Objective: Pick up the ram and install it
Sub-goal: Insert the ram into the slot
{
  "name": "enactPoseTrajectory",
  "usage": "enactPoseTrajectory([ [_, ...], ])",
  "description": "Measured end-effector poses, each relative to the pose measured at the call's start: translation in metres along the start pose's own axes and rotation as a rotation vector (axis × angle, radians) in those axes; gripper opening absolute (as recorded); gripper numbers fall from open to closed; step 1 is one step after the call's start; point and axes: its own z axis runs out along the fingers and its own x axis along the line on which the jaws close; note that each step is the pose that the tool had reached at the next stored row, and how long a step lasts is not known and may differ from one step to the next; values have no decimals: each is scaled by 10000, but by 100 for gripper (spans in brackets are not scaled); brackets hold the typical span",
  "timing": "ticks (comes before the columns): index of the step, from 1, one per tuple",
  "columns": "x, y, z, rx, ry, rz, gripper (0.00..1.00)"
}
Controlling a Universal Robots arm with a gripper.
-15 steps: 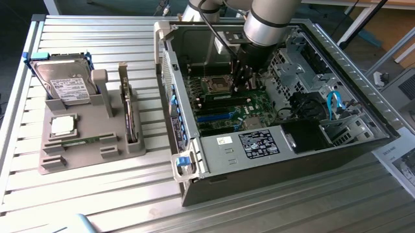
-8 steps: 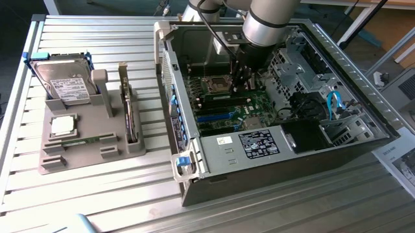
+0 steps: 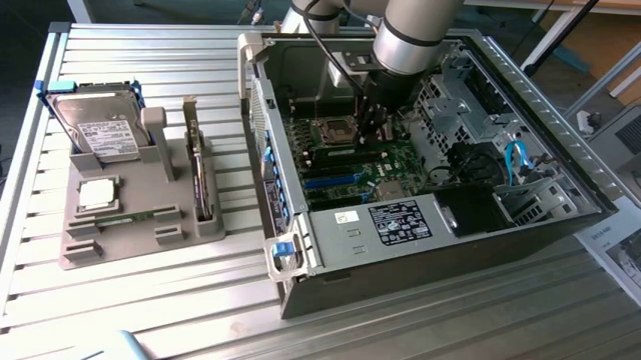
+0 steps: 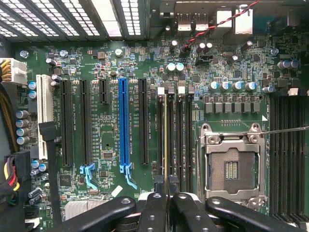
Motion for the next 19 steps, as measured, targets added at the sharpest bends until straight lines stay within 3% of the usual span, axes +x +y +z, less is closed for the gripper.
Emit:
enactPoseTrajectory([
  [19,4,2,91,0,1,-1,12],
])
